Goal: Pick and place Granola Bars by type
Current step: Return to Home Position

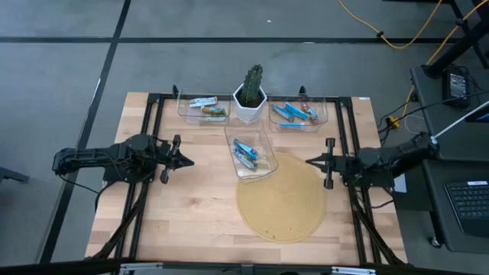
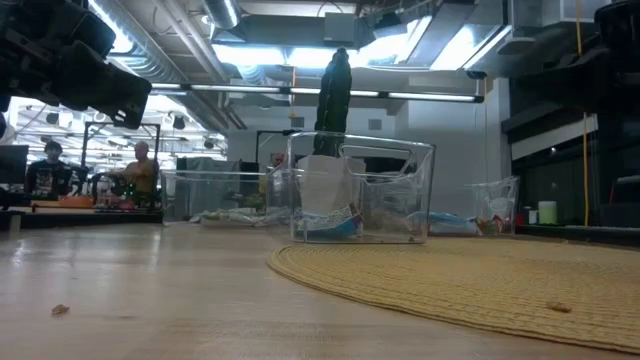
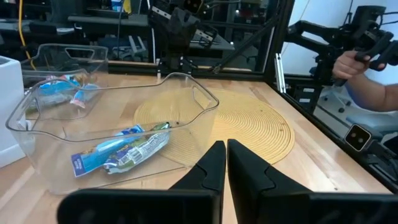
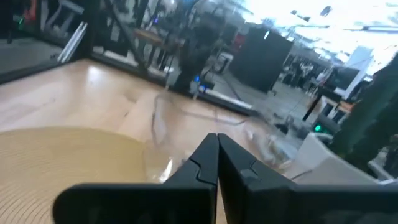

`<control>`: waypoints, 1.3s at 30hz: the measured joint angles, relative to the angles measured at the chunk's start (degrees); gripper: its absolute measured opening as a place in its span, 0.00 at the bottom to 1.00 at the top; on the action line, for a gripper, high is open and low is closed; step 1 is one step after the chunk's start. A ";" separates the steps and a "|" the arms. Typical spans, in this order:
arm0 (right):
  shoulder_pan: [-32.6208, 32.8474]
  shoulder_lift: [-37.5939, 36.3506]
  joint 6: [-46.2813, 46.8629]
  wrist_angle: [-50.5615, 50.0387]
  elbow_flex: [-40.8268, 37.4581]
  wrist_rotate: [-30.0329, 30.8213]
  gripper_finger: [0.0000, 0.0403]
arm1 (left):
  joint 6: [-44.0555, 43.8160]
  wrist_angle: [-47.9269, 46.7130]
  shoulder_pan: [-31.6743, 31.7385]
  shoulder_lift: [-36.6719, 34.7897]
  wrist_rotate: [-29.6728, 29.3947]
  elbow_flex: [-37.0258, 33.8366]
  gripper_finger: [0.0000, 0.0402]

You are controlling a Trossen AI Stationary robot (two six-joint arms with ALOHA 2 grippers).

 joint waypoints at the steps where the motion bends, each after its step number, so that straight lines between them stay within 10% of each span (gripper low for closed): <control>1: -1.83 -1.09 -0.26 -0.05 0.00 -1.84 0.02 | 0.00 0.00 0.00 0.00 0.00 0.01 0.03; 13: -12.25 -7.93 -0.61 -4.21 1.82 -19.53 0.02 | 0.00 0.02 0.00 0.00 -0.07 0.00 0.02; 39: -12.21 -7.78 -1.67 -9.41 1.05 -22.15 0.02 | 0.00 0.11 0.00 0.00 -0.02 0.00 0.03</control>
